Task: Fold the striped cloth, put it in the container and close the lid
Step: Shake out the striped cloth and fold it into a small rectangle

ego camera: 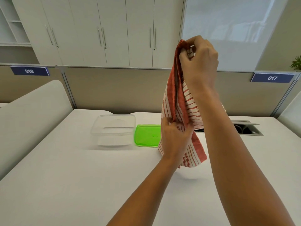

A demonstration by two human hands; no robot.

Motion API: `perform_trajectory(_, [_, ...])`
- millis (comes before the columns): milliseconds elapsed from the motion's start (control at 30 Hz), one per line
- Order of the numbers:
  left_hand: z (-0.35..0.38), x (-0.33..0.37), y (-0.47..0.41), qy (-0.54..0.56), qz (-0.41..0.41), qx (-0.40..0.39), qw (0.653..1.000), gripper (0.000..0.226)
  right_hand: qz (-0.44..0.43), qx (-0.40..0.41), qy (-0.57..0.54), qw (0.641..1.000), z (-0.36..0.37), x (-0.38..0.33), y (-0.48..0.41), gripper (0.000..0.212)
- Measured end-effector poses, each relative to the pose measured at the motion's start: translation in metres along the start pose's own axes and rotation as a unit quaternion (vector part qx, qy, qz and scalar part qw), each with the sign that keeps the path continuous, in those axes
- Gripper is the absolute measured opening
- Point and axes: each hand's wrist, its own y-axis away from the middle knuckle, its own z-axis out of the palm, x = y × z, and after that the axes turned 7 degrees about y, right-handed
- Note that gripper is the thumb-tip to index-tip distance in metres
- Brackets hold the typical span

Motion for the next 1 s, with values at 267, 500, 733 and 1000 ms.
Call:
perform_trajectory(267, [-0.028, -0.028, -0.025, -0.024, -0.031, -0.015, 0.999, 0.015, 0.022, 0.01, 0.013, 1.0, -0.016, 0.022, -0.008, 0.023])
perform_trajectory(500, [-0.097, -0.076, -0.061, -0.071, -0.078, -0.107, 0.989, 0.016, 0.083, -0.022, 0.024, 0.996, -0.029, 0.061, -0.011, 0.027])
perform_trajectory(733, [-0.178, -0.08, -0.091, -0.188, -0.025, -0.142, 0.972, 0.02, 0.171, -0.097, -0.034, 0.98, -0.03, 0.119, 0.002, 0.026])
perform_trajectory(1000, [-0.241, -0.059, -0.122, -0.288, 0.025, -0.178, 0.941, 0.02, 0.227, -0.142, -0.073, 0.961, -0.028, 0.165, 0.018, 0.023])
